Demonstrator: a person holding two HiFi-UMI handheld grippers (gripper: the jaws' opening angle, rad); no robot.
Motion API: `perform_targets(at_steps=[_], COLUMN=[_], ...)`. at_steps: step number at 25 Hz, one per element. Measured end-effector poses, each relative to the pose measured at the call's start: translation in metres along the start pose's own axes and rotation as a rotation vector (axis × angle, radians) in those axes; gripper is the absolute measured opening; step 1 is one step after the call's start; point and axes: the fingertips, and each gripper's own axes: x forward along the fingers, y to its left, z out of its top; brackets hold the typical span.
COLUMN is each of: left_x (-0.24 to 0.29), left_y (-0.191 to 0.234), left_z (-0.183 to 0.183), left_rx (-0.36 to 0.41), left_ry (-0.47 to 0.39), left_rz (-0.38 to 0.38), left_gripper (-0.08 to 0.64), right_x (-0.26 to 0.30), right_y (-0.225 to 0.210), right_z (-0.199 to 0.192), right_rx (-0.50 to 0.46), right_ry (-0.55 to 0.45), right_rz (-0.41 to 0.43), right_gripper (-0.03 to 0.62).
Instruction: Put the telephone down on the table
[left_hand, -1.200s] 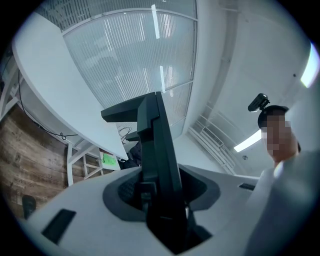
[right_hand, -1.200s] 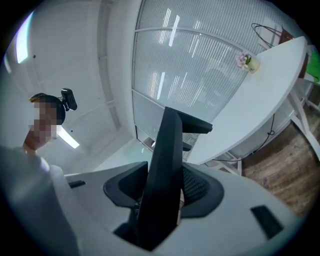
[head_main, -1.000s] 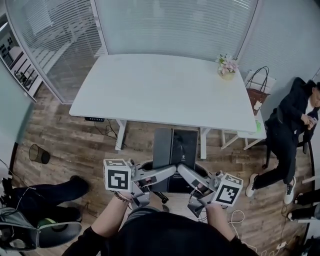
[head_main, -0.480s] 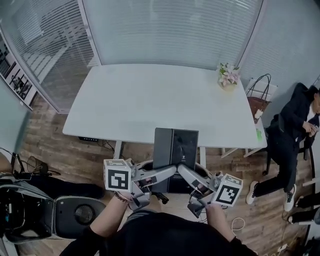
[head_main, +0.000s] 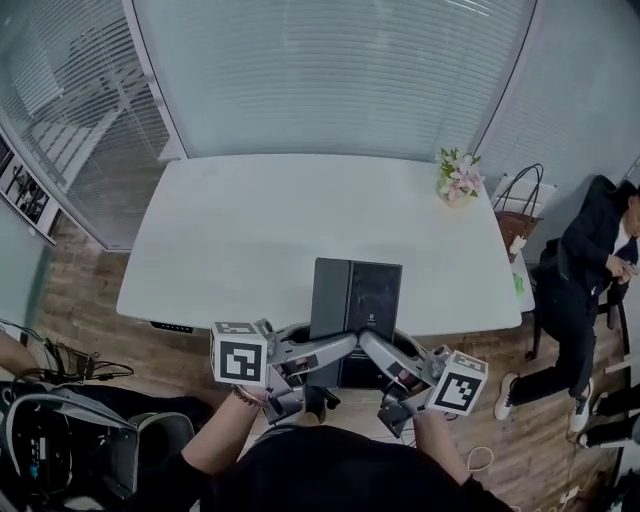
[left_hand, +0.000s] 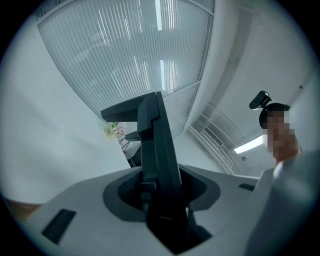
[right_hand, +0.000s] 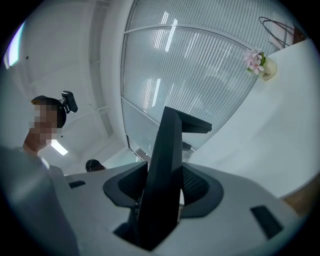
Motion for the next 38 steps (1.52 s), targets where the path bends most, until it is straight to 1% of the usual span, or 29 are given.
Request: perform_targets(at_steps=[9, 15, 20, 27, 31, 38], left_x=[-0.003, -0.004, 0.003, 0.014, 0.024, 0.051], left_y=[0.032, 0.049, 0.056, 0.058, 0.059, 0.068], left_z=[0.047, 0.065, 0.072, 0.079, 0.081, 0.082], left_rx=[-0.008, -0.025, -0.030, -0.026, -0.012, -0.022], left_ry=[0.015, 0.021, 0.029, 0.025, 0.014, -0.033], left_rz=[-0.014, -0.019, -0.025, -0.020, 0.000, 0.024], left_gripper=[0.195, 0.195, 0.195, 0.195, 0.195, 0.195], right_x=[0.044, 0.063, 0.066, 0.063, 0.060, 0.048], right_y=[-0.023, -0.037, -0.045, -0.050, -0.056, -0.074], right_z=[0.026, 0.034, 0.042, 0.054, 0.062, 0.080], right_rx=[0.004, 0.017, 0.019, 0.017, 0.023, 0.028], right_ry=[-0.024, -0.029, -0.038, -0.036, -0.010, 0.046], right_rz=[-0.019, -0.037, -0.047, -0.038, -0.019, -0.003], right_gripper=[0.190, 0.190, 0.190, 0.189, 0.189, 0.189])
